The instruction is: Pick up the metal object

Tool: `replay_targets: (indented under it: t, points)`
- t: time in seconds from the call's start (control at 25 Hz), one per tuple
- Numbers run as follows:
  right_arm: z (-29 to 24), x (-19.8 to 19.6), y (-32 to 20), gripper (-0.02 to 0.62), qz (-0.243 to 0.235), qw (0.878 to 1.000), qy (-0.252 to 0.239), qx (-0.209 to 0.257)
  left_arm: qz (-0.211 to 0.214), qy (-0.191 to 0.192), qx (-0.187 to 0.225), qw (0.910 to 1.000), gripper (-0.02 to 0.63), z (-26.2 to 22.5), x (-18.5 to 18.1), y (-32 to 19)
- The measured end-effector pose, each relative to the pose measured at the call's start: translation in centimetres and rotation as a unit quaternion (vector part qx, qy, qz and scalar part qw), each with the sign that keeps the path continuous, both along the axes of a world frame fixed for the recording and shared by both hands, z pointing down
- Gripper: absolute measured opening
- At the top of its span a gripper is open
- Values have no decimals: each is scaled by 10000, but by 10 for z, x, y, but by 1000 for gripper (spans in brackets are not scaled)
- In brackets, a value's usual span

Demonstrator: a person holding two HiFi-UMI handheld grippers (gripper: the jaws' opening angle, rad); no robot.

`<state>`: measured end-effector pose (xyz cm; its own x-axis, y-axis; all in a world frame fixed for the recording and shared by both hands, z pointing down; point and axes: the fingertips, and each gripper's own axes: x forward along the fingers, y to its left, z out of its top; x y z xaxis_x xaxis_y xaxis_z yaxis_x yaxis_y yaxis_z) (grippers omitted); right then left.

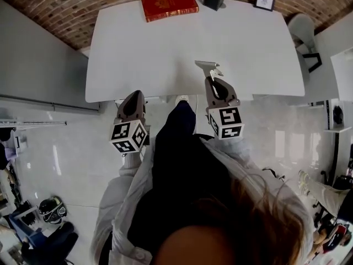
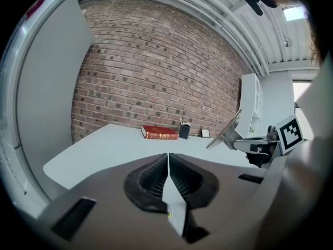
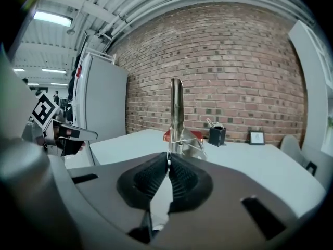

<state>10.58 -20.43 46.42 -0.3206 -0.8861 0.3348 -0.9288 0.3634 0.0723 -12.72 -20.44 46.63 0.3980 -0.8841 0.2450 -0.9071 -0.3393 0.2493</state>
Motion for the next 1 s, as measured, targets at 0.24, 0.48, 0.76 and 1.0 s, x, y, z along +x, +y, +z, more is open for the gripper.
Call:
replay_targets:
  t: [0.24,0.48,0.76,1.0]
  points:
    - [-3,-7,1,14,-113,9997,164,123,54,14,31,10000,23,-1,6,5]
    - [0,-7,2,14,-106,9998,137,83,117,-1,-13,9999,23,1,10,8]
    - [3,-8,-1,14,-130,9998,119,31,114,-20,-48,9999,21,3,12,6]
    - [3,-8,-1,14,-167,9998,124,-6,101,-20,-83,9999,23,2,12,6]
